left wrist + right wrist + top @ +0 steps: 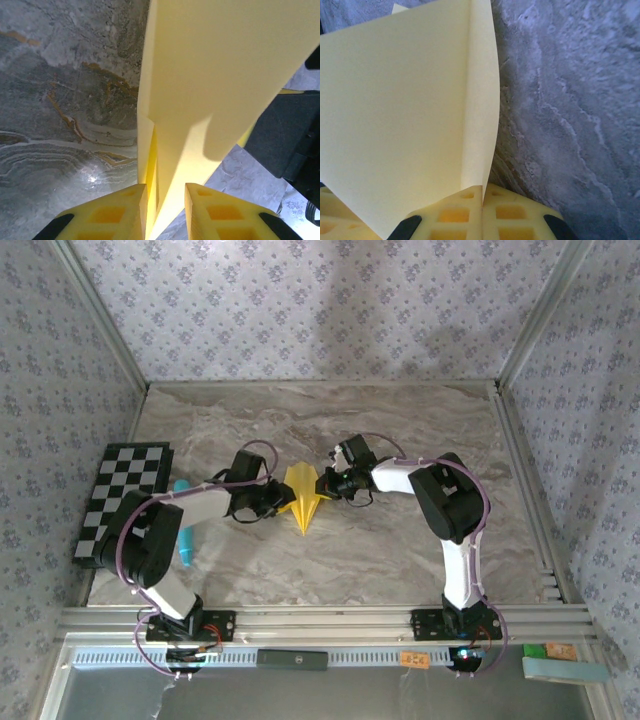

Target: Fold a paper plane with a square sheet of paper (pick it up from the middle)

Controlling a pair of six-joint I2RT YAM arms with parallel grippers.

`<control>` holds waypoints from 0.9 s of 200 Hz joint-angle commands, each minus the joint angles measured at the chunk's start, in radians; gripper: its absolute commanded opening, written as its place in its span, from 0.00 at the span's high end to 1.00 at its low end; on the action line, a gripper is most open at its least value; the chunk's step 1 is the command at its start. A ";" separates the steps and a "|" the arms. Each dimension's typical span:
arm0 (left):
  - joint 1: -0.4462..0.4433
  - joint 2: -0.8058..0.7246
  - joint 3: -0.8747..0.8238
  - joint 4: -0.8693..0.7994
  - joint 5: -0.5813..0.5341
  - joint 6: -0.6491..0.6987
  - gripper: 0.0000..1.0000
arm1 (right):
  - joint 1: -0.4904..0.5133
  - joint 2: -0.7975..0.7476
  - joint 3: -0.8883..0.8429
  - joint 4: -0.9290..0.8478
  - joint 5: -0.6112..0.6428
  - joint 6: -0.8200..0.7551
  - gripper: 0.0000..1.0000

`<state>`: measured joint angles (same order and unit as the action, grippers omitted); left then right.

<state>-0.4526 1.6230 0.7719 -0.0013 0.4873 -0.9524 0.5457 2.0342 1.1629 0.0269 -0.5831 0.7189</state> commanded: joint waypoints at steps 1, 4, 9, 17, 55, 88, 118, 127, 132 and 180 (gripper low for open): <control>-0.010 0.015 0.039 0.018 0.034 -0.009 0.77 | -0.001 -0.031 0.009 -0.012 0.001 0.006 0.94; -0.011 0.016 0.040 0.019 0.035 -0.009 0.77 | 0.000 -0.031 0.010 -0.012 0.001 0.005 0.94; -0.013 0.018 0.043 0.020 0.039 -0.009 0.78 | -0.002 -0.031 0.009 -0.012 0.001 0.005 0.94; -0.016 0.018 0.045 0.018 0.041 -0.007 0.78 | -0.001 -0.031 0.009 -0.013 0.000 0.007 0.94; -0.034 0.019 0.058 -0.009 0.031 0.006 0.78 | -0.002 -0.031 0.010 -0.015 0.002 0.005 0.94; -0.071 0.033 0.108 -0.105 -0.024 0.059 0.74 | -0.004 -0.031 0.010 -0.015 0.003 0.007 0.94; -0.105 0.066 0.168 -0.212 -0.091 0.092 0.70 | -0.003 -0.032 0.011 -0.013 0.000 0.011 0.94; -0.115 0.075 0.179 -0.226 -0.101 0.095 0.70 | -0.003 -0.032 0.011 -0.012 -0.004 0.014 0.94; -0.120 0.080 0.183 -0.232 -0.107 0.097 0.69 | -0.004 -0.032 0.011 -0.010 -0.005 0.014 0.94; -0.157 0.100 0.232 -0.324 -0.192 0.137 0.60 | -0.005 -0.043 0.007 -0.005 -0.018 0.026 0.94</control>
<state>-0.5934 1.7153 0.9630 -0.2348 0.3573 -0.8574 0.5453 2.0342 1.1629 0.0269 -0.5838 0.7269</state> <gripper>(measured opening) 0.381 0.066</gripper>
